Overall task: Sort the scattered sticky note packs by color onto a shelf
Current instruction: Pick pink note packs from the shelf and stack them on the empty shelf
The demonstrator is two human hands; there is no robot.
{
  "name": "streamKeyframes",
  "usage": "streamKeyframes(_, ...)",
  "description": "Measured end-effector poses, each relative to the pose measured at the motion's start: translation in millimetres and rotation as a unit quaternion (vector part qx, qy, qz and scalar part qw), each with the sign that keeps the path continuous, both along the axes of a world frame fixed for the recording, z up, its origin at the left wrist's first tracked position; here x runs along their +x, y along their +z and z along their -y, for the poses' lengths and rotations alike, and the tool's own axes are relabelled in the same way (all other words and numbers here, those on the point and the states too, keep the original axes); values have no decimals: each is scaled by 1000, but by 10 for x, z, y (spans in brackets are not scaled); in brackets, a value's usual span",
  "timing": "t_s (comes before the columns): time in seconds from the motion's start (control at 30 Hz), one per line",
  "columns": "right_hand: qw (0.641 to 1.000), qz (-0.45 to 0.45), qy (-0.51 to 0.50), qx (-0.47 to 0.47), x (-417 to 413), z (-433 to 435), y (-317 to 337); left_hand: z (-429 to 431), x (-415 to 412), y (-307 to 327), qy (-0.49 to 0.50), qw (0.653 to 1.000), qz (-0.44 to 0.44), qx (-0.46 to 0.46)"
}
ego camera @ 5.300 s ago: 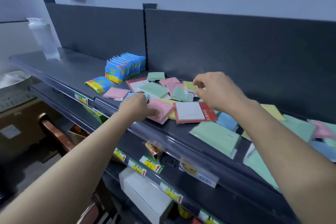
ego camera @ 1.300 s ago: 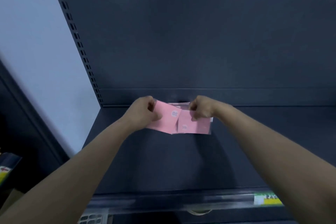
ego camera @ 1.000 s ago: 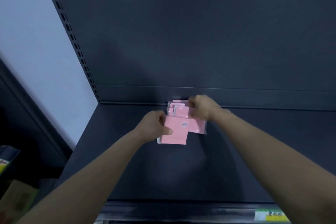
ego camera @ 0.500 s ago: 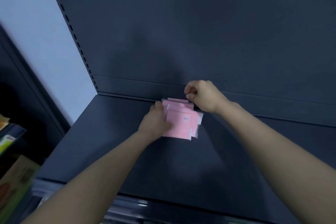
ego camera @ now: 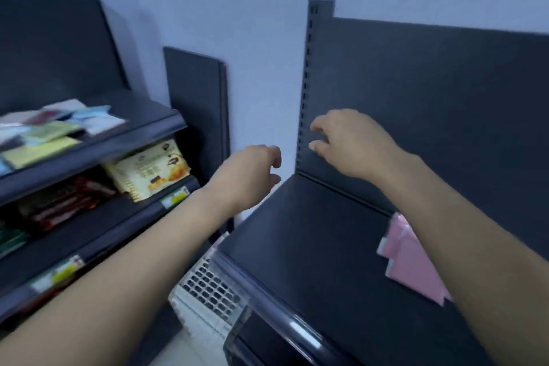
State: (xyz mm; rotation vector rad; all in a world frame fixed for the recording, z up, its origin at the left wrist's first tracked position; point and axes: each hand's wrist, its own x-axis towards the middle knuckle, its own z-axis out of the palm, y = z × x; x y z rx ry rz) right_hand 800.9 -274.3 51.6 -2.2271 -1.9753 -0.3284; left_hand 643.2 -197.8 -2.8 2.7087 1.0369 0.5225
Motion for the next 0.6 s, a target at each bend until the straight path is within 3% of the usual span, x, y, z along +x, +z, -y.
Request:
streamKeyframes(0.23,983,33,167,62,-1832,-928,470,-482,-1991,565,151,978,-30,139)
streamKeyframes(0.6,929,23,361,84,-4265,-1962,440,-681,-4344,604,372,919,-64,114)
